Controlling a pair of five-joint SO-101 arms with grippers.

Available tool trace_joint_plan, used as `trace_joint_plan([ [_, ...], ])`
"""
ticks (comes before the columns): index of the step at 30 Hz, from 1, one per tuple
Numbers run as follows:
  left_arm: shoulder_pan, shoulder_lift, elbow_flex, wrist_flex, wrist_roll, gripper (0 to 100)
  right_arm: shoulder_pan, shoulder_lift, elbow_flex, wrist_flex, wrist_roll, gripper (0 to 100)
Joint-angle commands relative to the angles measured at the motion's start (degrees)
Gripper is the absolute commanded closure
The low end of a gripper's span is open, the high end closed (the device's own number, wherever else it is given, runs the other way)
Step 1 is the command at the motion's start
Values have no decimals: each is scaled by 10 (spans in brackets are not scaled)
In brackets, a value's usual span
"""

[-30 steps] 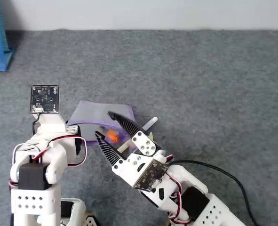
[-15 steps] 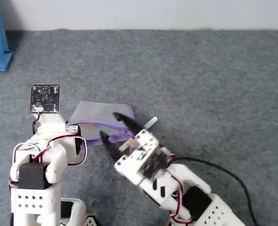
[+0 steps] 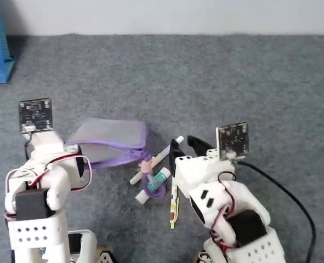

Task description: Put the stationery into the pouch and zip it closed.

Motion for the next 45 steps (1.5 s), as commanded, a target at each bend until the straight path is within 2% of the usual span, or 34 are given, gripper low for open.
trace_joint_plan([
  [1,-13,2,-19,-7,8,988,16,82,-36,14,-33,858],
  [6,-13,2,-19,-7,8,988,19,255,-55,6,-46,856],
  [15,-13,2,-15,-7,8,988,17,555,-189,6,-75,858],
  [26,-13,2,-15,-6,8,988,42,800,-308,-27,-70,858],
  [31,-12,2,-15,-6,8,988,53,839,-319,-15,-40,877],
  [34,-11,2,-15,-6,8,988,53,836,-319,-5,-30,990],
  [38,-12,2,-14,-5,8,988,53,836,-319,0,-25,990],
  [45,-11,2,-10,-7,8,988,53,773,-316,55,54,991],
])
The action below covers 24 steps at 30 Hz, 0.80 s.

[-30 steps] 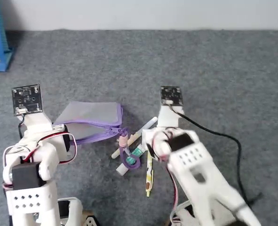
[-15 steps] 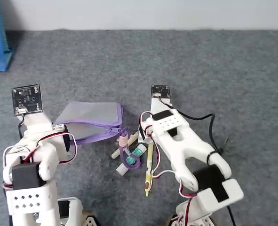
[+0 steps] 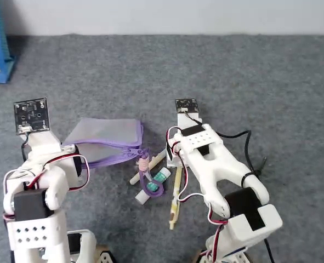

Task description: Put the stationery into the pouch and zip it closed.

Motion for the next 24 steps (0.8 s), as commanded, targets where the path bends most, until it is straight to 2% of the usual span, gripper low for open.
trace_joint_plan([
  [1,-3,2,-8,-8,7,988,-1,-80,-12,48,24,991],
  [7,-2,2,-7,-8,7,988,-7,-315,-10,123,25,991],
  [13,-1,2,-7,-8,6,988,-34,-541,16,119,70,991],
  [19,-1,2,-7,-6,6,988,-134,-707,18,112,78,991],
  [24,-1,2,-7,-5,6,988,-196,-763,20,45,101,991],
])
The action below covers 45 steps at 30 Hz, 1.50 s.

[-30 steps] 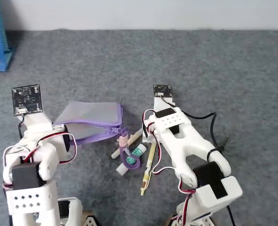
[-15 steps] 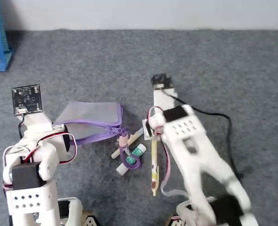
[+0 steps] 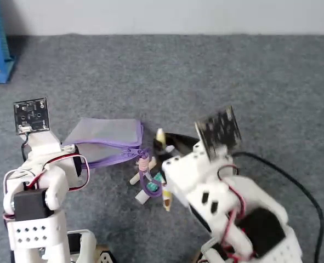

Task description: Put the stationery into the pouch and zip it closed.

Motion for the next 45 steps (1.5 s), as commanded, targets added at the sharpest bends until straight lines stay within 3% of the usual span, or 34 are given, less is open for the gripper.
trace_joint_plan([
  [1,-1,2,-7,-5,6,988,-34,-31,-4,-58,14,991],
  [8,-1,2,-7,-4,6,988,-71,-68,55,-200,13,991],
  [16,-1,2,-7,-6,6,988,-102,-148,235,-531,14,991],
  [20,-1,2,-6,-6,6,988,-102,-156,265,-631,11,991],
  [31,-1,2,-6,-7,6,988,-100,-105,360,-740,15,991],
  [38,-1,2,-6,-7,6,988,-102,-62,445,-851,127,991],
  [45,-1,2,-6,-7,6,988,-138,-53,441,-773,142,969],
])
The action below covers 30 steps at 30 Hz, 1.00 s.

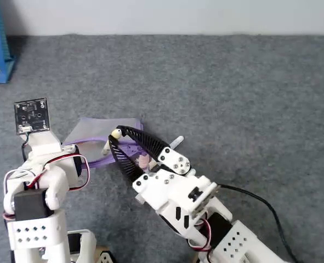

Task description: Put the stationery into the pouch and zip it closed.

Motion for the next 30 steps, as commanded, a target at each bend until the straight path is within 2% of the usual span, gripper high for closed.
trace_joint_plan([
  [1,-1,2,-6,-7,6,988,-32,0,-20,67,8,935],
  [5,-1,2,-6,-7,6,988,-56,0,-34,116,5,779],
  [14,-3,2,-6,-6,6,988,-44,-26,-32,133,-2,868],
  [17,-4,2,-6,-5,6,988,0,-70,-48,204,-79,894],
  [22,-4,2,-6,-5,6,988,133,-113,-113,407,-214,969],
  [26,-4,2,-6,-5,6,988,213,-90,-152,525,-270,989],
  [30,-4,2,-6,-5,6,988,259,-29,-156,589,-292,990],
])
